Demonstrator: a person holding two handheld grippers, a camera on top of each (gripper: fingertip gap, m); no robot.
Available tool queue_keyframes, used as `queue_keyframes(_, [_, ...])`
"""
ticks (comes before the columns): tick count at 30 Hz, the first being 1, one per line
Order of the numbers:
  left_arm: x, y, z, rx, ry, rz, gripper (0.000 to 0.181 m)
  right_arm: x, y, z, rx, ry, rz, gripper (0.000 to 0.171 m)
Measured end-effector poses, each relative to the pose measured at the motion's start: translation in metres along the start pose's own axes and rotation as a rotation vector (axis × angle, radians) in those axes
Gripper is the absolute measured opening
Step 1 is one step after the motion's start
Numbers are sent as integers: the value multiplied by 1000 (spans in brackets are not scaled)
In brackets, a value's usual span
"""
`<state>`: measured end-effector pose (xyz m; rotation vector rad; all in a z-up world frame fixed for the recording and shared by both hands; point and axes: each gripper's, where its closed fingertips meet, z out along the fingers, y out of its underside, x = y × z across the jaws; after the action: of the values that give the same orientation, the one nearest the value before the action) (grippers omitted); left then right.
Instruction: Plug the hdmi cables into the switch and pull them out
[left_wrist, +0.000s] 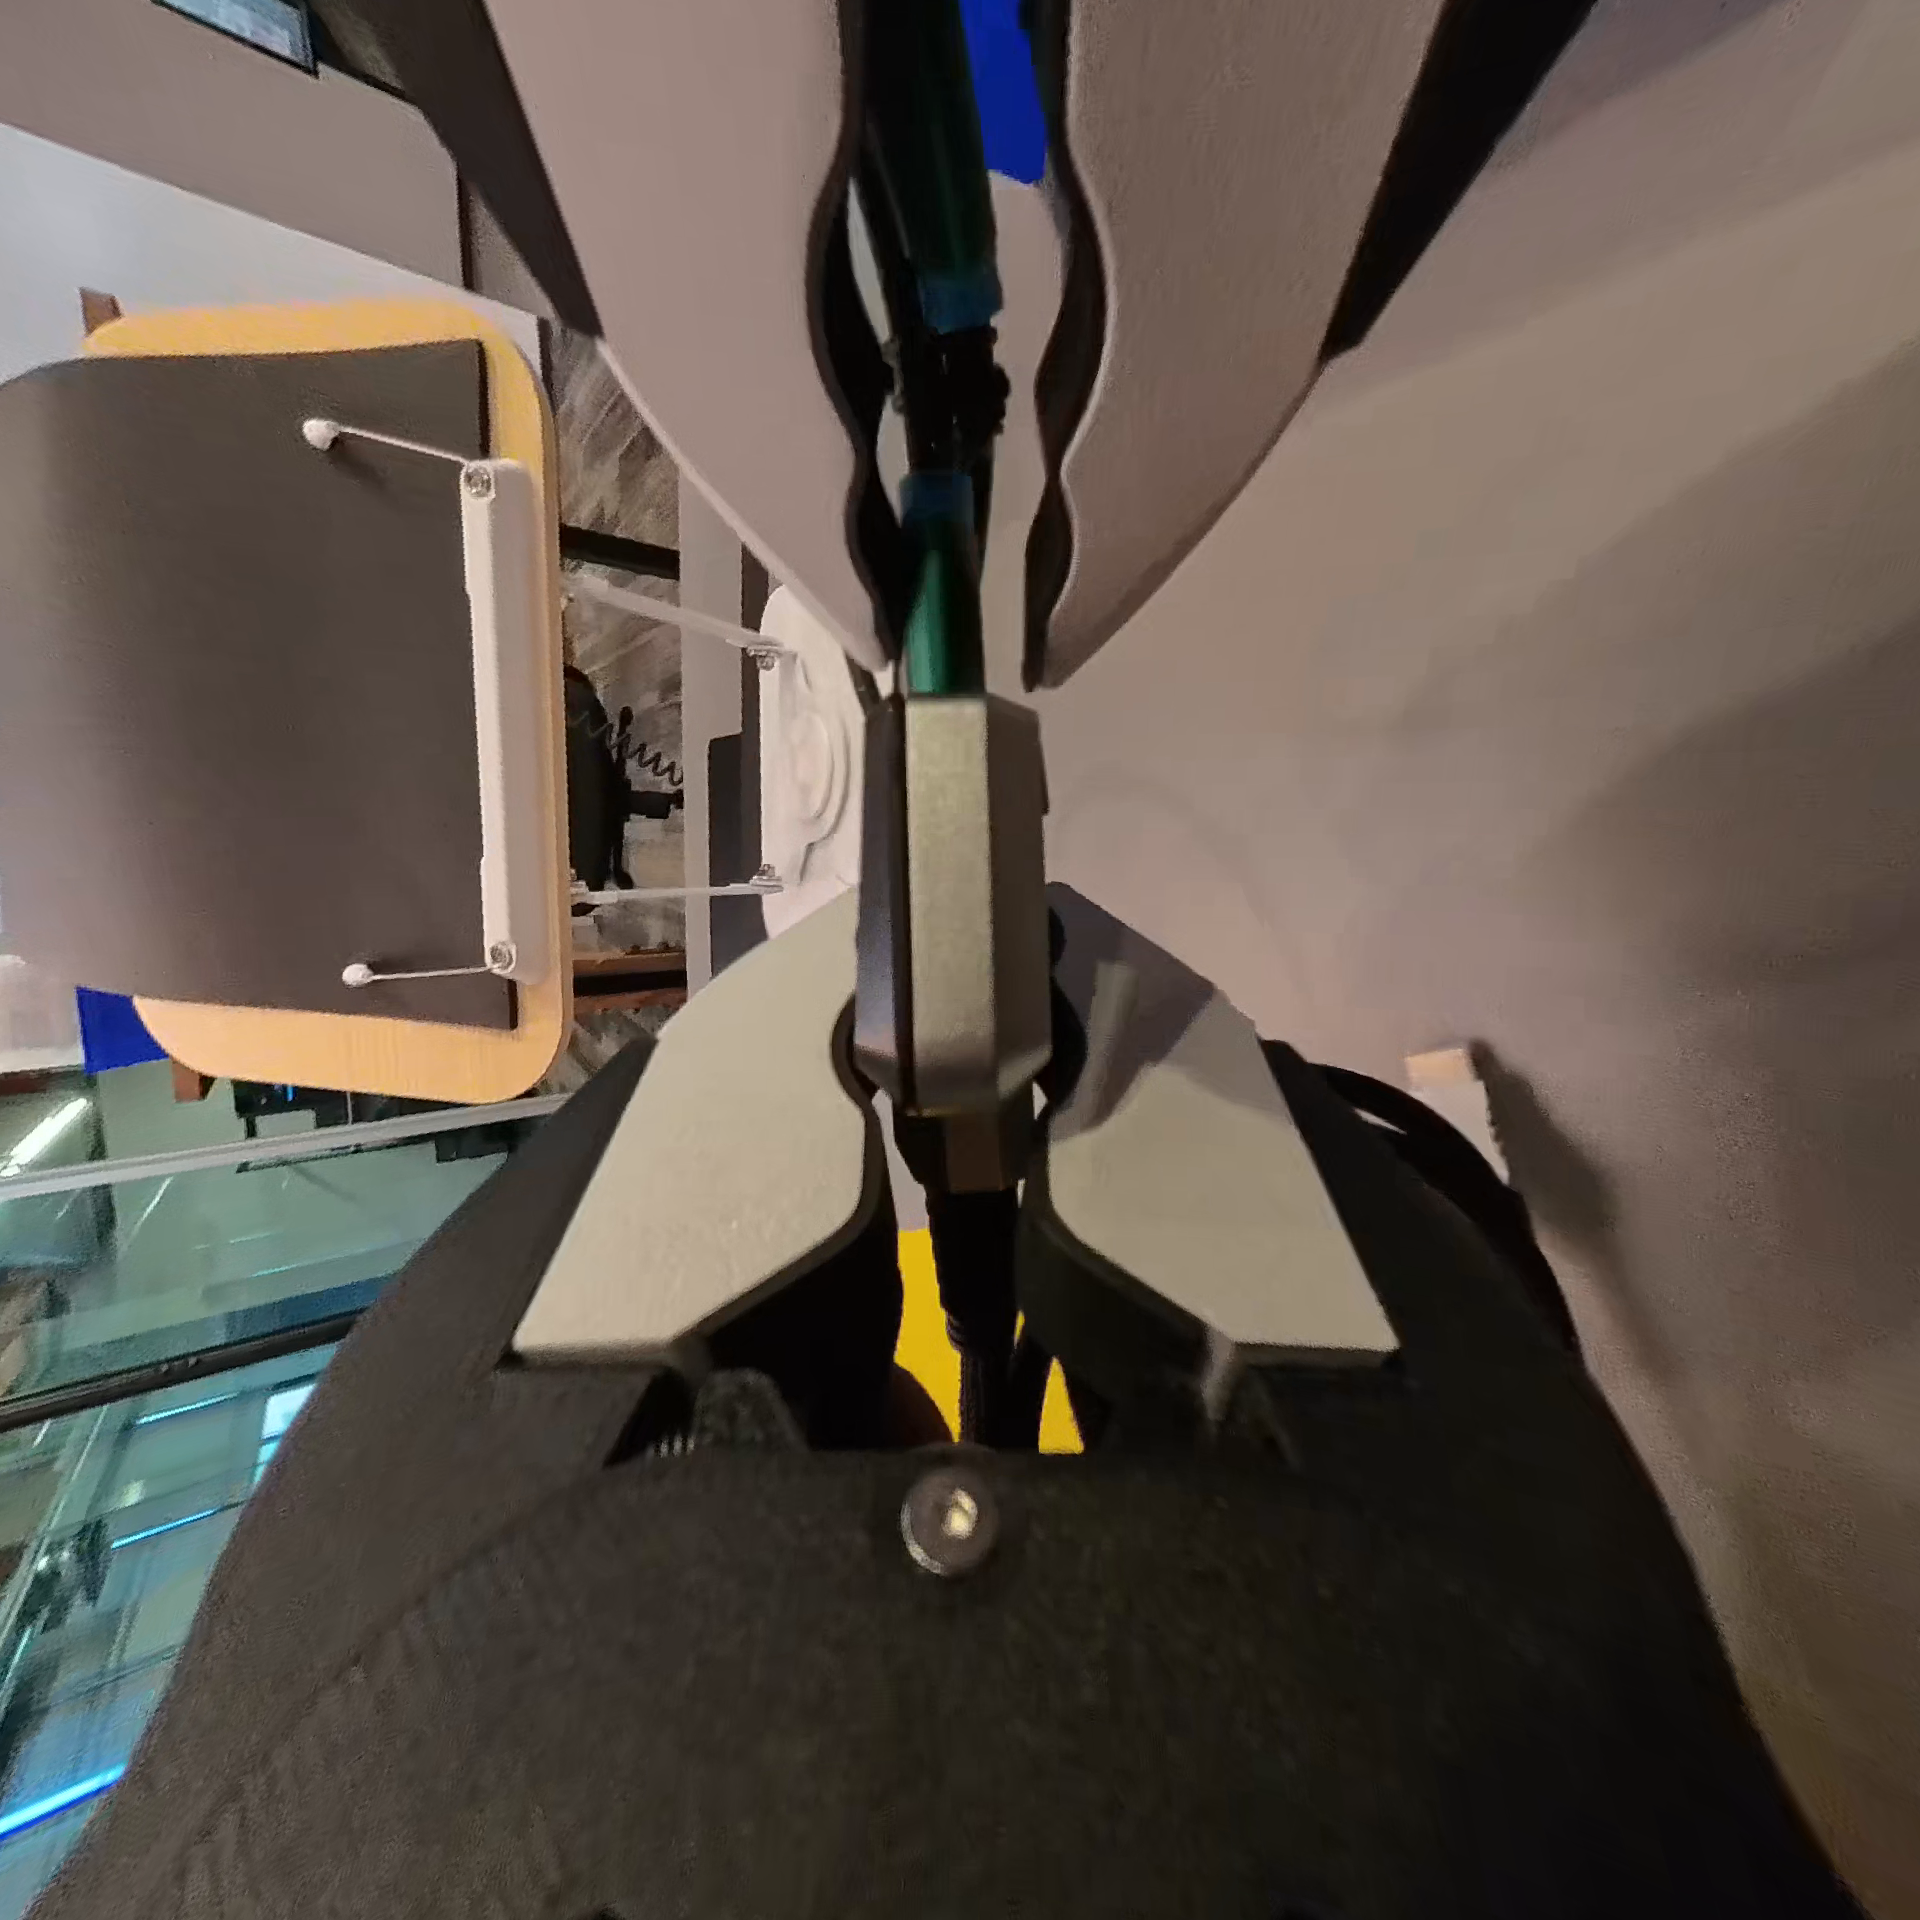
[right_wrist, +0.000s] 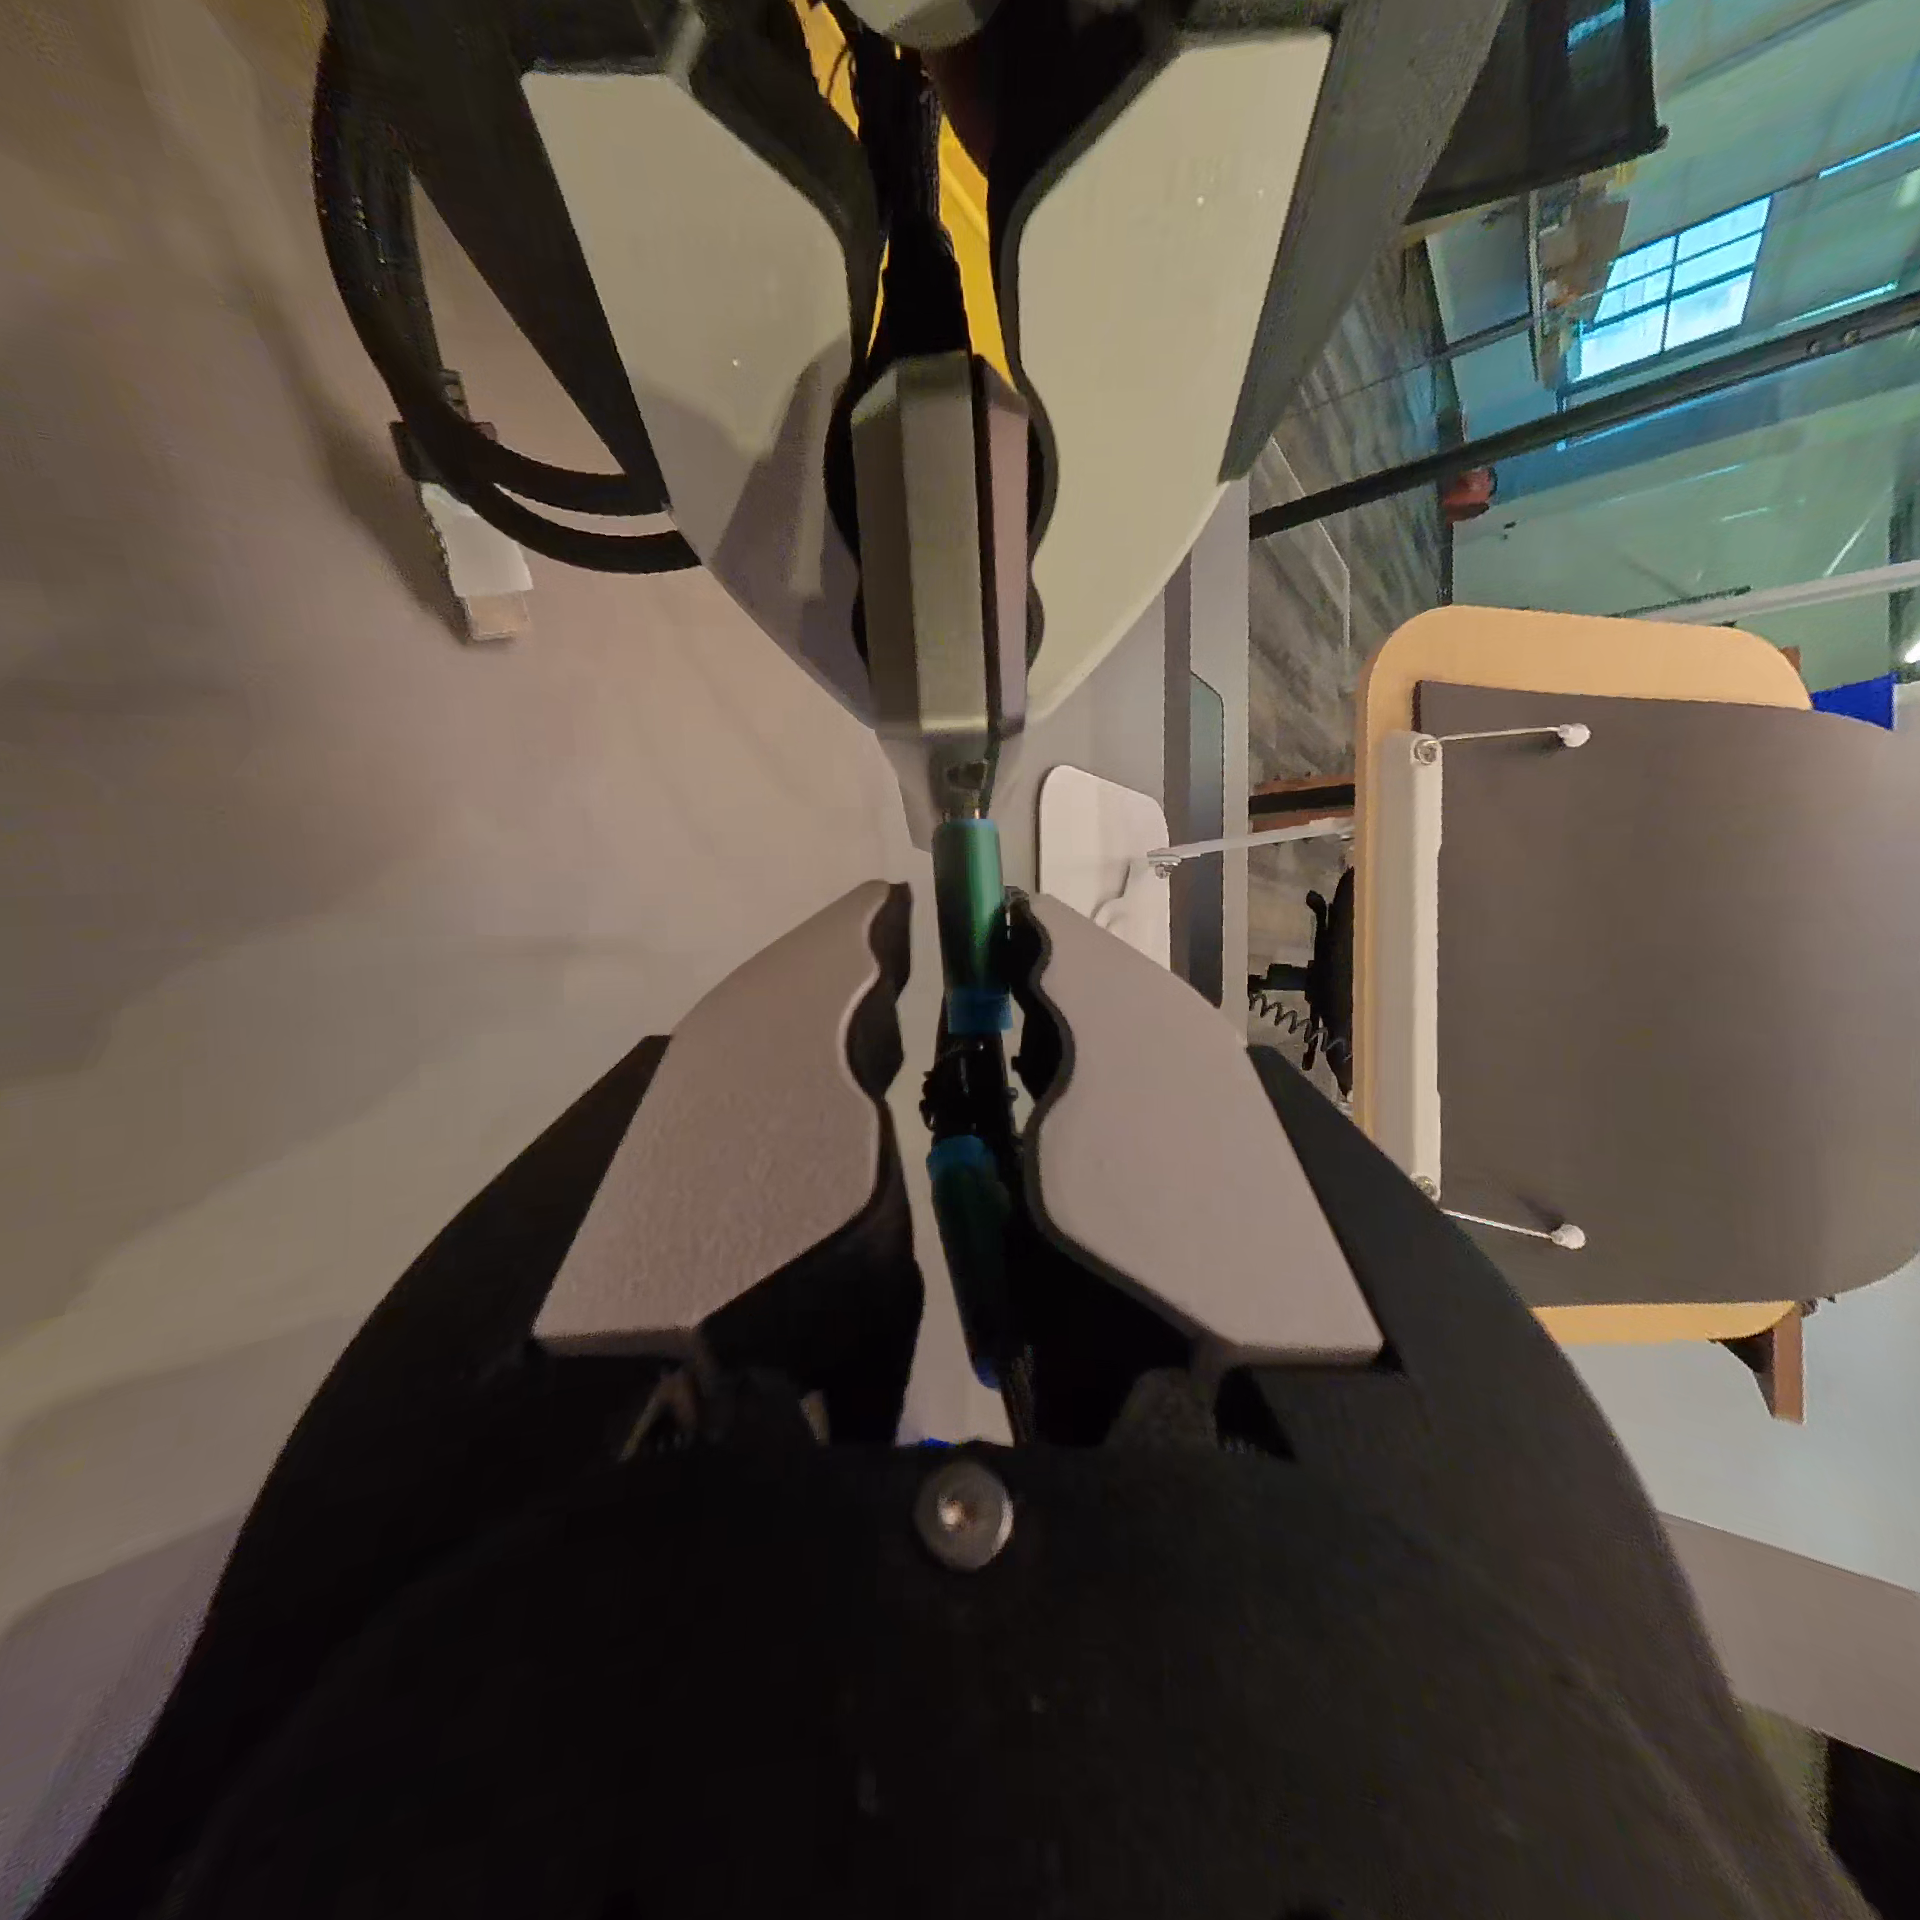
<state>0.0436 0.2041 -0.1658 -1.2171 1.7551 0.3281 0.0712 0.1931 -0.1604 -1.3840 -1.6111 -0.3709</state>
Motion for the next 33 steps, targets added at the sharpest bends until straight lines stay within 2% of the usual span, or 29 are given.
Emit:
queue_keyframes(1, [2,0,0,1,6,4,24,-1,1,0,-4,1,-9,11])
queue_keyframes(5, [8,-5,-1,54,29,40,23,-6,3,-1,-9,-52,13,11])
queue_keyframes(15, [5,-2,-8,95,75,-18,25,-3,-3,-8,-11,-73,63,12])
queue_keyframes(22, [4,-8,-12,166,122,-123,23,0,-6,-16,22,-110,105,12])
queue_keyframes(26, [5,-13,-15,239,178,-192,22,0,-11,-23,110,-161,198,11])
queue_keyframes(29, [8,-14,-14,252,201,-215,23,-2,-9,-23,68,-178,178,11])
queue_keyframes(33, [8,-10,-12,162,161,-136,23,-4,-3,-21,-54,-168,106,11])
